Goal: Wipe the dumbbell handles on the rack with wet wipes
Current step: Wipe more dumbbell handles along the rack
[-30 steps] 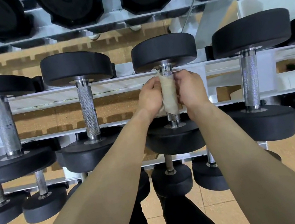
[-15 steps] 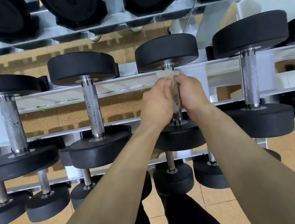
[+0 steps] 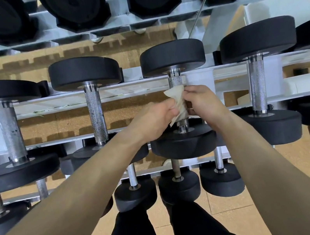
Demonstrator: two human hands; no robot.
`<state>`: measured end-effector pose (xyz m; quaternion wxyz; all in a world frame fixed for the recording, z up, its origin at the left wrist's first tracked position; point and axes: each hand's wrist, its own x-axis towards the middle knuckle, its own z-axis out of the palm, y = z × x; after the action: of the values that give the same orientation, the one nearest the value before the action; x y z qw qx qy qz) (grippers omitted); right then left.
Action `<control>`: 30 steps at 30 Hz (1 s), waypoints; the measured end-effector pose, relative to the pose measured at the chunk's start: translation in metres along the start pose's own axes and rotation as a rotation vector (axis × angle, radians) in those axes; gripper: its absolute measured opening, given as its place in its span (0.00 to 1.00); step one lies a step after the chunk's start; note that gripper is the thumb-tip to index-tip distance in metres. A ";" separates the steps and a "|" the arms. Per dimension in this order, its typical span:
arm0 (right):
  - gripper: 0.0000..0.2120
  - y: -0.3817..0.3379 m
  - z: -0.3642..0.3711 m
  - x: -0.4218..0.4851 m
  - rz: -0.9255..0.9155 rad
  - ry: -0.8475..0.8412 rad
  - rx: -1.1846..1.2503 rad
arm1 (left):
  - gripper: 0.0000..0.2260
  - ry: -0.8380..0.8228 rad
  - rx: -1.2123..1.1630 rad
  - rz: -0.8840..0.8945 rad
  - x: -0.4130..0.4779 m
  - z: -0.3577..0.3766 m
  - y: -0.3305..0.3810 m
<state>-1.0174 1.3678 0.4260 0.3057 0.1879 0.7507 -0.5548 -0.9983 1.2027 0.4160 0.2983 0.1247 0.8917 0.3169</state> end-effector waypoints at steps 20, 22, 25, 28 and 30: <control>0.16 -0.003 -0.008 -0.015 -0.068 0.107 0.264 | 0.10 0.507 0.102 -0.253 0.014 0.000 0.051; 0.19 0.001 -0.006 -0.019 -0.083 0.107 0.299 | 0.08 0.336 0.260 -0.224 -0.001 0.002 0.051; 0.20 0.010 -0.005 -0.024 -0.065 0.133 0.225 | 0.13 0.024 0.340 -0.239 -0.027 0.002 0.046; 0.12 0.011 -0.007 -0.036 -0.092 0.153 0.097 | 0.18 0.118 0.228 -0.226 -0.050 -0.003 0.048; 0.15 0.008 -0.011 -0.052 -0.173 0.125 -0.017 | 0.17 0.231 0.163 -0.181 -0.063 -0.007 0.058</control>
<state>-0.9765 1.3838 0.4573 0.2107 0.1542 0.7864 -0.5598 -0.9508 1.2179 0.4857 0.2099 0.0305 0.9503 0.2277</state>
